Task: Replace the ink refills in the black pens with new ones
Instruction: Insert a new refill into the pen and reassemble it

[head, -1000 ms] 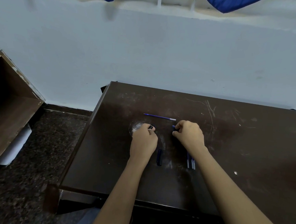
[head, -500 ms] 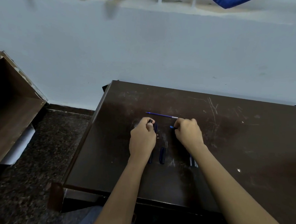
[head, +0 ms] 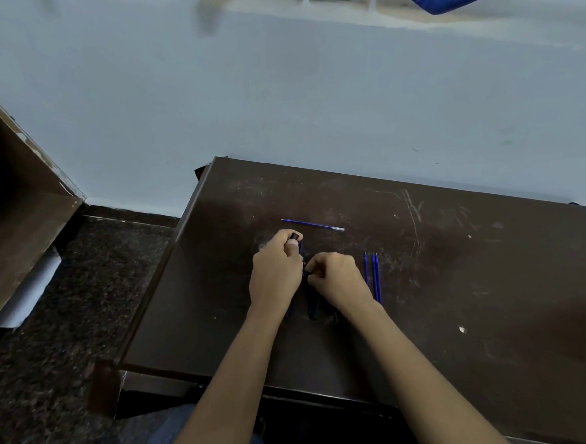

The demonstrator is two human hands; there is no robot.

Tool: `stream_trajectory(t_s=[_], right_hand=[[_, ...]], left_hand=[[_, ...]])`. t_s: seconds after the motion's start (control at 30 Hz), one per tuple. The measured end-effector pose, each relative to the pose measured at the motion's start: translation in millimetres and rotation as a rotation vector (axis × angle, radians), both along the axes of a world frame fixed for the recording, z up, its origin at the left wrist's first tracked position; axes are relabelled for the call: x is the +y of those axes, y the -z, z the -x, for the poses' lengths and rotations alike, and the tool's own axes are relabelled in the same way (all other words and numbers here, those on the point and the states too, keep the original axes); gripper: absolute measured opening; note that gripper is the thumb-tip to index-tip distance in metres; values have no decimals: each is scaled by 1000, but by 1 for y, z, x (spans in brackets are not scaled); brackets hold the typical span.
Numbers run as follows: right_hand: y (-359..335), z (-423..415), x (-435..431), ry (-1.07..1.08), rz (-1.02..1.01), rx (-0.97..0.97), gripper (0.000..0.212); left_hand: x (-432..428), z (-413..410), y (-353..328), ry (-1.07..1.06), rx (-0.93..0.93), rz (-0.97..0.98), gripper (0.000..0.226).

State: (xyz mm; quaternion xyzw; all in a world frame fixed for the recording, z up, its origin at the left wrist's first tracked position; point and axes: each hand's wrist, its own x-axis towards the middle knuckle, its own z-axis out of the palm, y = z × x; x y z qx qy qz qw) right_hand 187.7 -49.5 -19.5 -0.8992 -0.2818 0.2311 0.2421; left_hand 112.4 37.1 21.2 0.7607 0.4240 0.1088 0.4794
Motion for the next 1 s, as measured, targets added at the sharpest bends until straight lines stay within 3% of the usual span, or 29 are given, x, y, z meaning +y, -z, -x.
stream_trajectory(t_s=[0.17, 0.27, 0.37, 0.8, 0.93, 1.0], right_hand=[[-11, -12, -27, 335, -99, -91, 10], [-14, -23, -53, 495, -22, -111, 4], [-10, -29, -70, 556, 47, -40, 13], [-12, -20, -44, 400, 286, -106, 24], [-15, -16, -39, 359, 288, -122, 24], [-16, -16, -36, 354, 186, -116, 23]], left_hand=[[-2, 1, 0, 1, -29, 15, 29], [-2, 1, 0, 17, -24, 8, 29], [-1, 1, 0, 12, -4, 14, 30], [1, 0, 4, 42, 78, 8, 25], [0, -1, 4, 70, 46, 27, 30], [-1, 0, 3, 97, 20, 36, 30]])
